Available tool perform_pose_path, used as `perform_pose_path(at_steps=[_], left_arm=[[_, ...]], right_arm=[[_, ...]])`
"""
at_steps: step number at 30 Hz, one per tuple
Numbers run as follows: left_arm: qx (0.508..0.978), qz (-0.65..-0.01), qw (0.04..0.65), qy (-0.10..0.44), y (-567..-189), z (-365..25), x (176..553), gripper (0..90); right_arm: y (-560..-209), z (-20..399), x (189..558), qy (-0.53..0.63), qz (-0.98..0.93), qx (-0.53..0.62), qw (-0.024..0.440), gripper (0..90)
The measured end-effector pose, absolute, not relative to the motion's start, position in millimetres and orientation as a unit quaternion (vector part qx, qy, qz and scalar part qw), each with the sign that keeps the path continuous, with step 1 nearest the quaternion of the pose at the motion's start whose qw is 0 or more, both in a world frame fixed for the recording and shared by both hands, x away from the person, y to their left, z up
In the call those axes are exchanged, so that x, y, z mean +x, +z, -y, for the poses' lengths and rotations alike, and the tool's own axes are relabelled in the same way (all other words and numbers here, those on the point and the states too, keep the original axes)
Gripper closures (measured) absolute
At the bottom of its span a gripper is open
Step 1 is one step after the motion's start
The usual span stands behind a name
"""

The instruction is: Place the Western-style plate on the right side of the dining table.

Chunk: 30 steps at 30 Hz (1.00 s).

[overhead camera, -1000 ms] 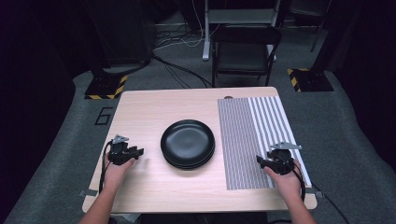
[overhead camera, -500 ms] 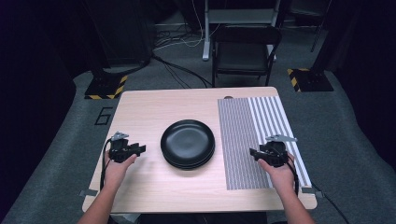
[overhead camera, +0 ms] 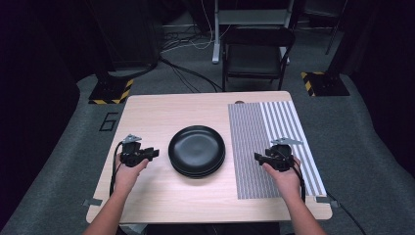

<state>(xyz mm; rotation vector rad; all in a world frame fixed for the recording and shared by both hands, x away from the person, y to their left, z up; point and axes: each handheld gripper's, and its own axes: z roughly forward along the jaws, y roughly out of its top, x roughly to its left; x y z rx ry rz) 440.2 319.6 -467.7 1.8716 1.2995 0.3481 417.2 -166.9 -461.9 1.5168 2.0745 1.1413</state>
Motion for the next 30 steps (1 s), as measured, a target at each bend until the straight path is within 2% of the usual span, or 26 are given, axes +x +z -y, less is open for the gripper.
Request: perform_pose_path(at_steps=[7,13,24,30], left_arm=[[0.726,-0.526,0.432,0.103,-466.2,-304.6,447.3,66.7],[0.723,-0.529,0.431,0.102,-466.1,-288.8,453.8,68.5],[0.713,-0.554,0.417,0.098,-471.7,-285.5,464.1,73.6],[0.701,-0.563,0.432,0.079,-475.8,-287.1,468.3,77.7]], right_arm=[[-460.8,154.1,420.9,0.395,-0.733,0.526,0.172,50.3],[-463.2,147.4,423.9,0.4,-0.728,0.531,0.164,49.8],[-464.1,144.5,427.7,0.418,-0.716,0.538,0.153,54.5],[-464.7,139.9,430.3,0.419,-0.712,0.543,0.151,56.0]])
